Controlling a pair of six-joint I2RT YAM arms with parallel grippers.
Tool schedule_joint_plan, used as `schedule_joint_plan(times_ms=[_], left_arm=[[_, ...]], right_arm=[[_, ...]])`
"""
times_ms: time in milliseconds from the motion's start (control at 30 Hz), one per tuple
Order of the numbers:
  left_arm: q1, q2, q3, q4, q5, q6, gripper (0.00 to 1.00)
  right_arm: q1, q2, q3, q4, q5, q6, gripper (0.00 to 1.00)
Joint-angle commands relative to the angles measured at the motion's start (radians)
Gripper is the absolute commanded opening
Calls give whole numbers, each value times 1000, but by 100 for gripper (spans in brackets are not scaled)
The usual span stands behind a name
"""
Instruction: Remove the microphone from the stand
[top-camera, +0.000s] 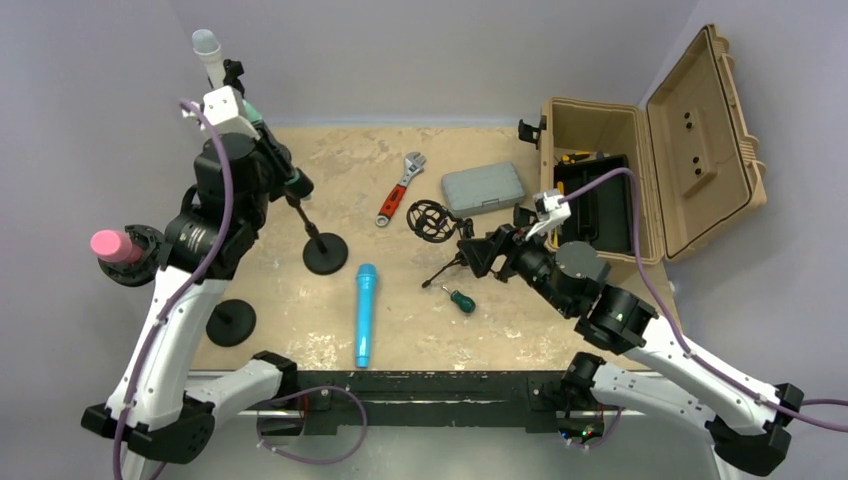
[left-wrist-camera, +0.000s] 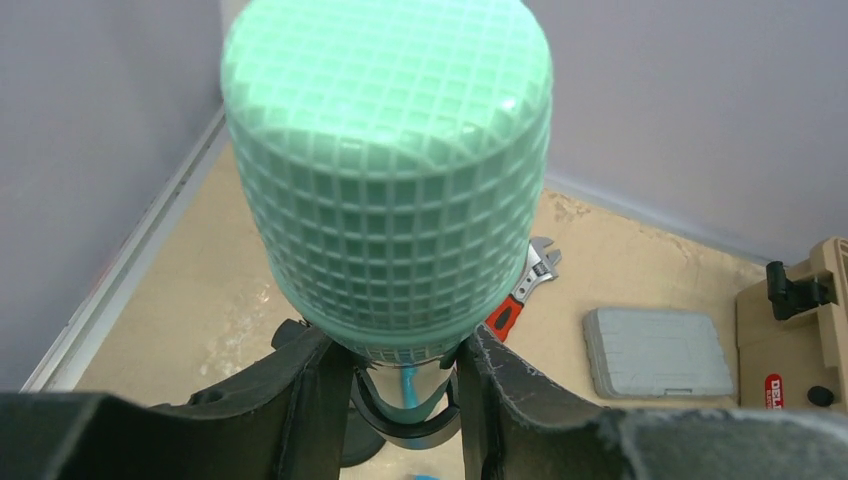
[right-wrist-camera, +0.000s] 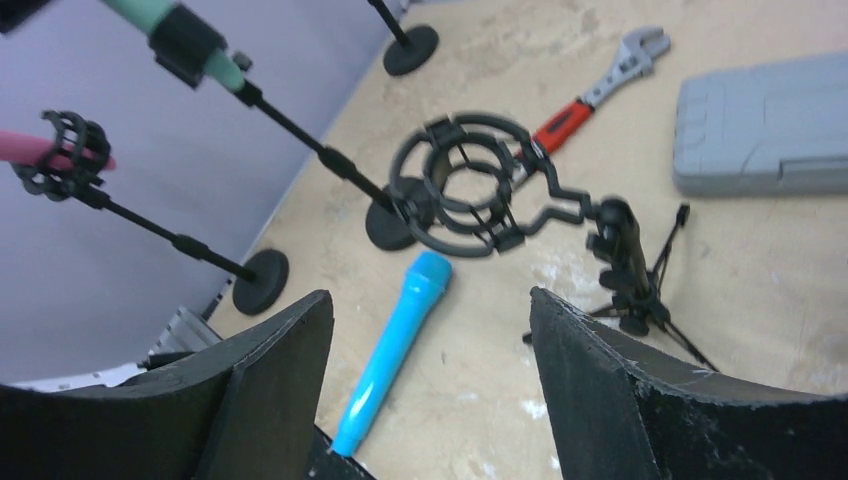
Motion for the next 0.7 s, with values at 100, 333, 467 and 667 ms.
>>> schedule_joint_plan(times_ms=[100, 333, 467, 667], left_arm=[[-3, -147, -48, -70, -56, -34, 0], [-3, -175, -62, -117, 22, -47, 0], [-3, -185, -53, -121, 60, -23, 35], [-3, -223, -22, -132, 121, 10, 69]], right_arm=[[0, 124, 201, 57, -16, -159, 71], [1, 332, 387, 147, -154, -222, 71], [14, 435, 464, 224, -227, -227, 73], [86, 602, 631, 257, -225, -250, 78]])
